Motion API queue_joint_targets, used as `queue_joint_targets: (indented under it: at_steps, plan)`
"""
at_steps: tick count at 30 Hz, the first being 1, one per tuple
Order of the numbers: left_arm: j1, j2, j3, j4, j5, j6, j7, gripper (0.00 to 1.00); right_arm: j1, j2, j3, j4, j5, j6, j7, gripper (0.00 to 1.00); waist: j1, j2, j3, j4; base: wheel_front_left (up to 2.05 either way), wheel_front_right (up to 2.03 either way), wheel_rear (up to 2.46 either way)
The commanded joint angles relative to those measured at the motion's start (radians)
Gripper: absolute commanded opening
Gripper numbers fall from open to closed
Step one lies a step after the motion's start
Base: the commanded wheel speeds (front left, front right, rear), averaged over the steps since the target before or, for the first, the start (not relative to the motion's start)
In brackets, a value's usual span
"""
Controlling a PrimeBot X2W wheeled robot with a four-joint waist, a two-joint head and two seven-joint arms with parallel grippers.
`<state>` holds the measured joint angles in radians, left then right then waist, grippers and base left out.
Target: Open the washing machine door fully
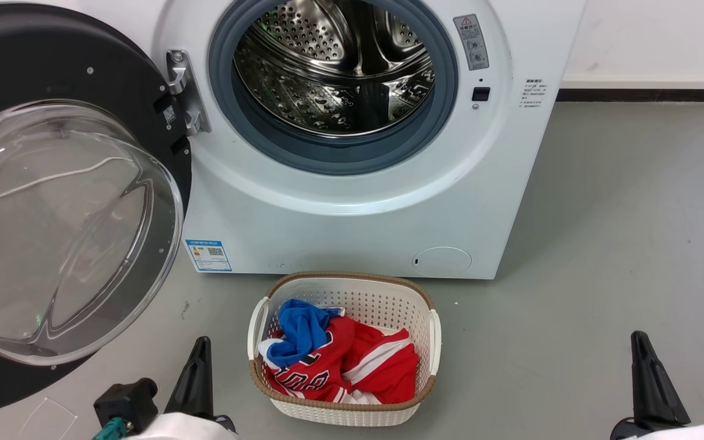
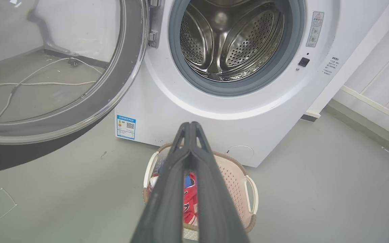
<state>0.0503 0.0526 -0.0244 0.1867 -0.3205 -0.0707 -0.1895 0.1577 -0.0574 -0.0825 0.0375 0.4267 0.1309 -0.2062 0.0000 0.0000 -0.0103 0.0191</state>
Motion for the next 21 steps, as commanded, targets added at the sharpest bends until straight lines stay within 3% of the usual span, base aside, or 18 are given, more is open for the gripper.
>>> queue_joint_targets:
  at_steps: [1, 21]
  plan:
    - [-0.035, 0.000, 0.009, -0.011, -0.058, -0.007, 0.011, 0.00, -0.036, -0.011, 0.003, -0.004, 0.060, 0.000, 0.009, 0.00, 0.0000, 0.0000, 0.000, 0.000, 0.00, 0.00, 0.00]
    - [-0.069, -0.001, 0.042, 0.005, -0.379, -0.021, 0.086, 0.00, -0.097, -0.021, 0.014, 0.048, 0.368, 0.000, 0.075, 0.00, 0.0000, 0.0000, 0.003, -0.004, 0.00, 0.00, 0.00]
